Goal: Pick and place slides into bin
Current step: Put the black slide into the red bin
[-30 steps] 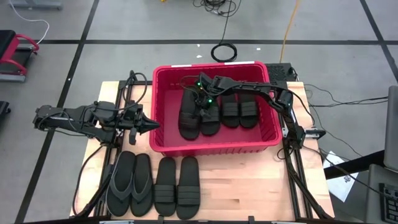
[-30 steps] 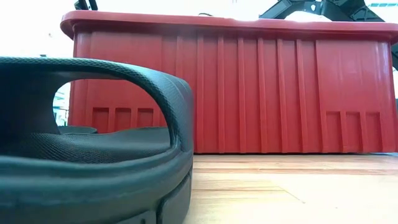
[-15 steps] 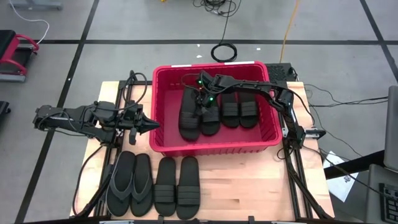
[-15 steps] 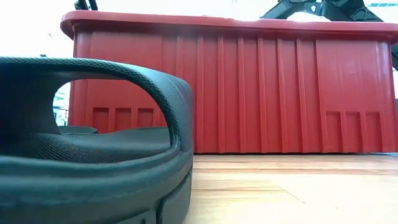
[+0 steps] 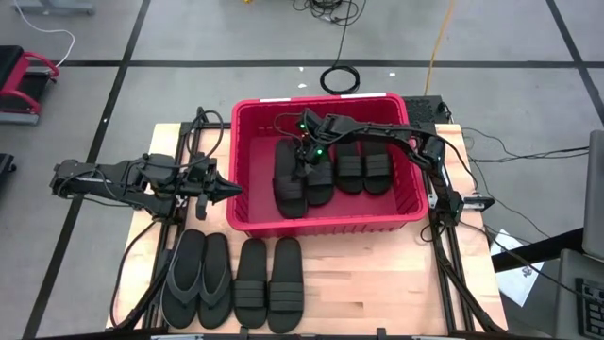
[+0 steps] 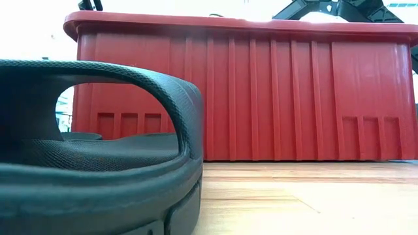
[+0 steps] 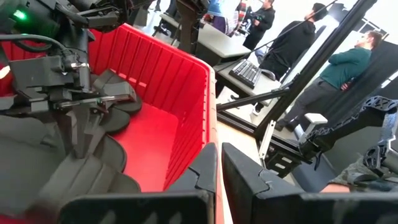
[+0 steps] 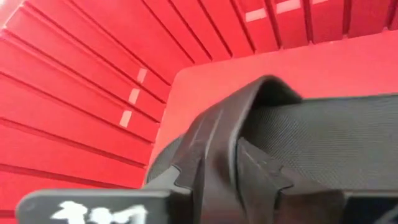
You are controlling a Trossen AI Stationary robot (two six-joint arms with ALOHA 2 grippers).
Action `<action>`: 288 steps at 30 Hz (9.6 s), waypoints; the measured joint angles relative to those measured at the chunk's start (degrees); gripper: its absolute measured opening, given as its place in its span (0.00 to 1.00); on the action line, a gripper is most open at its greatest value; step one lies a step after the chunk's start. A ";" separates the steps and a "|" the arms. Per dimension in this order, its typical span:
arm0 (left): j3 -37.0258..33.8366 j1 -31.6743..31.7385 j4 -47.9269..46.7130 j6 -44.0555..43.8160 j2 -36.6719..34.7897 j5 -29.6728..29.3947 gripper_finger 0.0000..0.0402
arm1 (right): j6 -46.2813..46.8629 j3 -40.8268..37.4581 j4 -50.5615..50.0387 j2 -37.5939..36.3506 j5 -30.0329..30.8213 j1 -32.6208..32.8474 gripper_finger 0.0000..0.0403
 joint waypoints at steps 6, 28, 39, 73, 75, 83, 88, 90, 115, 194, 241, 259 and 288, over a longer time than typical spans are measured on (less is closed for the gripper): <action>0.00 0.00 -0.01 0.82 0.02 0.00 0.05 | 1.36 0.02 0.67 -0.10 2.59 0.00 0.30; 0.00 0.02 -0.25 0.93 0.01 0.65 0.05 | -7.67 0.04 -20.86 -10.29 9.13 2.79 0.19; 0.00 0.02 -0.22 0.16 0.01 0.63 0.05 | -9.19 -0.12 -24.07 -8.00 10.58 6.58 0.00; 0.02 0.04 -1.84 -4.60 -0.70 4.55 0.05 | 3.22 -5.75 0.55 -4.17 25.90 10.04 0.00; 0.02 0.00 -2.03 -4.30 -0.89 4.70 0.05 | 3.01 -5.73 -1.28 -4.13 25.55 9.84 0.00; 0.02 0.01 -1.96 -0.95 -1.53 4.63 0.05 | 2.85 -4.10 1.26 -7.67 25.23 9.31 0.00; 0.02 0.02 -2.03 -0.54 -1.53 4.59 0.05 | 4.13 -1.43 2.06 -8.15 20.36 8.21 0.03; 0.02 0.02 -1.97 -0.54 -1.55 4.57 0.05 | 3.16 -1.35 2.34 -8.15 19.29 7.20 0.10; 0.02 0.02 -4.29 -0.95 -1.54 4.55 0.05 | 5.89 -1.29 8.27 3.12 12.02 4.58 0.50; 0.02 0.00 -4.52 -1.17 -1.55 3.04 0.05 | -9.90 6.14 -2.15 -1.83 24.38 2.79 0.34; 0.02 0.00 -5.07 0.19 -1.53 4.52 0.05 | 1.13 6.12 -5.88 6.07 26.03 10.16 0.00; 0.02 0.00 -5.01 0.82 -1.53 4.52 0.05 | 0.01 6.01 -9.36 1.91 27.53 9.08 0.00; 0.00 0.28 4.53 22.44 -5.27 7.15 0.05 | 14.79 -4.21 -7.27 -46.29 27.06 7.95 0.00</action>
